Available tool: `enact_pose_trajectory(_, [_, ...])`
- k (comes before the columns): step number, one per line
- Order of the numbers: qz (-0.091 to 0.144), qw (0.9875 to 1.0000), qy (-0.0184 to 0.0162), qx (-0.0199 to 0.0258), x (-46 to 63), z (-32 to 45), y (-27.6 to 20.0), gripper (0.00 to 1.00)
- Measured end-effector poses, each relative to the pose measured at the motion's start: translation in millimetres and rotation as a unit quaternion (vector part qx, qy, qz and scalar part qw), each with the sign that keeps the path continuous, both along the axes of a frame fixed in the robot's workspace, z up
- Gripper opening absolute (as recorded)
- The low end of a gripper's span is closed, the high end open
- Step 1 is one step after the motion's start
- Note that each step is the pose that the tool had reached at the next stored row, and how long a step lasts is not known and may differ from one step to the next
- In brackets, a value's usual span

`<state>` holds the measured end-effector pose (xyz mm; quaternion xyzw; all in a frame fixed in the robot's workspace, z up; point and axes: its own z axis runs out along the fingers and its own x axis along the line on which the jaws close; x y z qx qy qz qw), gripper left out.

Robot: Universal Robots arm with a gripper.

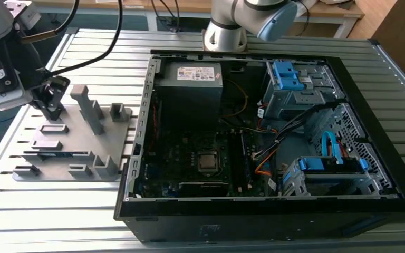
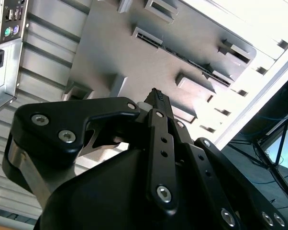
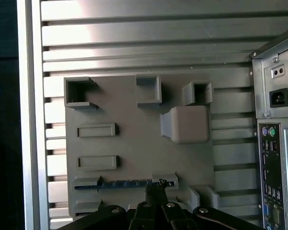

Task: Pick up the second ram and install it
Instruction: 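Reach for the second ram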

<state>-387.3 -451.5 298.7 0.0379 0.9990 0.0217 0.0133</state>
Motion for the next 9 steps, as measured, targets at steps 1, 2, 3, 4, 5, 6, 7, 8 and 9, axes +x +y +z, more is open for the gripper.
enact_pose_trajectory(1, [0.000, 1.0000, 0.0000, 0.0000, -0.4, -1.5, 0.0, 0.10])
enact_pose_trajectory(2, [0.000, 1.0000, 0.0000, 0.0000, -0.9, -3.2, 0.0, 0.10])
enact_pose_trajectory(3, [0.000, 1.0000, 0.0001, 0.0000, -1.3, -4.7, 0.0, 0.10])
enact_pose_trajectory(4, [0.000, 1.0000, 0.0001, 0.0000, -1.7, -6.4, 0.0, 0.10])
enact_pose_trajectory(5, [0.000, 1.0000, 0.0000, 0.0000, -2.0, -8.2, 0.0, 0.10])
enact_pose_trajectory(6, [0.000, 1.0000, 0.0000, 0.0000, -2.4, -10.0, 0.0, 0.10])
enact_pose_trajectory(7, [0.000, 1.0000, 0.0000, 0.0000, -2.7, -11.8, 0.0, 0.10])
enact_pose_trajectory(8, [0.000, 1.0000, 0.0000, 0.0000, -3.1, -13.5, 0.0, 0.10])
enact_pose_trajectory(9, [0.000, 1.0000, 0.0001, 0.0000, -3.5, -15.5, 0.0, 0.10])
